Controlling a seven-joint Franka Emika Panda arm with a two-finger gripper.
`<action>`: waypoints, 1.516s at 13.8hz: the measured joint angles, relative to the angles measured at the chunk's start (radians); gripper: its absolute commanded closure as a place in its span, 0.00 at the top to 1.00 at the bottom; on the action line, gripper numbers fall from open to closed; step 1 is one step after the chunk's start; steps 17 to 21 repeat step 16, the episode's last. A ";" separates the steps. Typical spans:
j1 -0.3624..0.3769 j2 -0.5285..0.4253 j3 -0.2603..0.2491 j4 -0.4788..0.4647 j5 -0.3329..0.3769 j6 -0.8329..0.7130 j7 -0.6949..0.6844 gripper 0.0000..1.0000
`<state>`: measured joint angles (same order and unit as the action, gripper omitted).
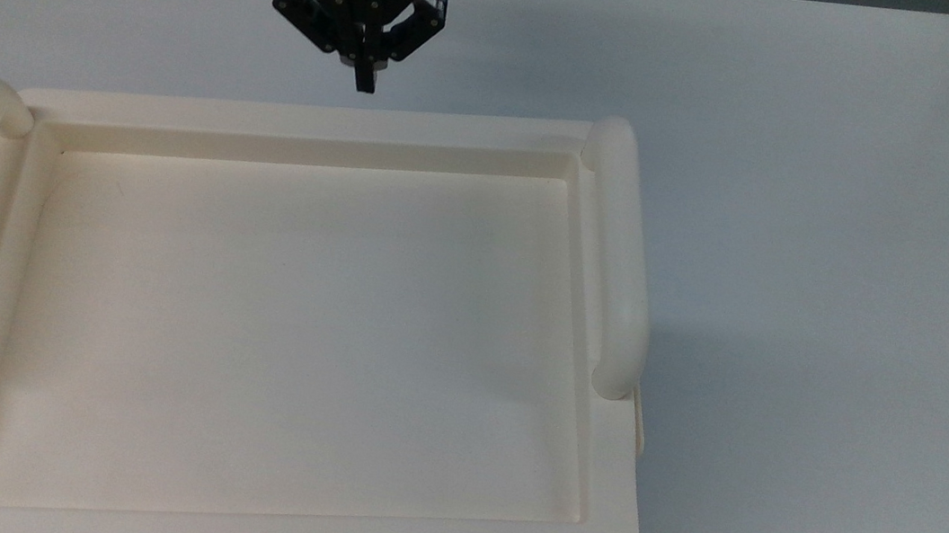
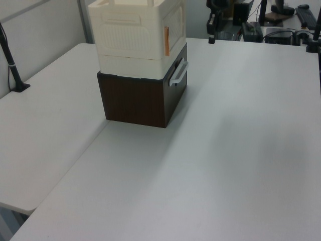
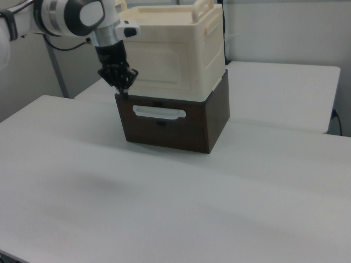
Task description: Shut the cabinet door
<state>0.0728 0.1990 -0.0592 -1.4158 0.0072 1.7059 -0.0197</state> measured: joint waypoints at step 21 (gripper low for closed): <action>-0.036 -0.105 0.048 -0.081 -0.062 -0.133 0.074 1.00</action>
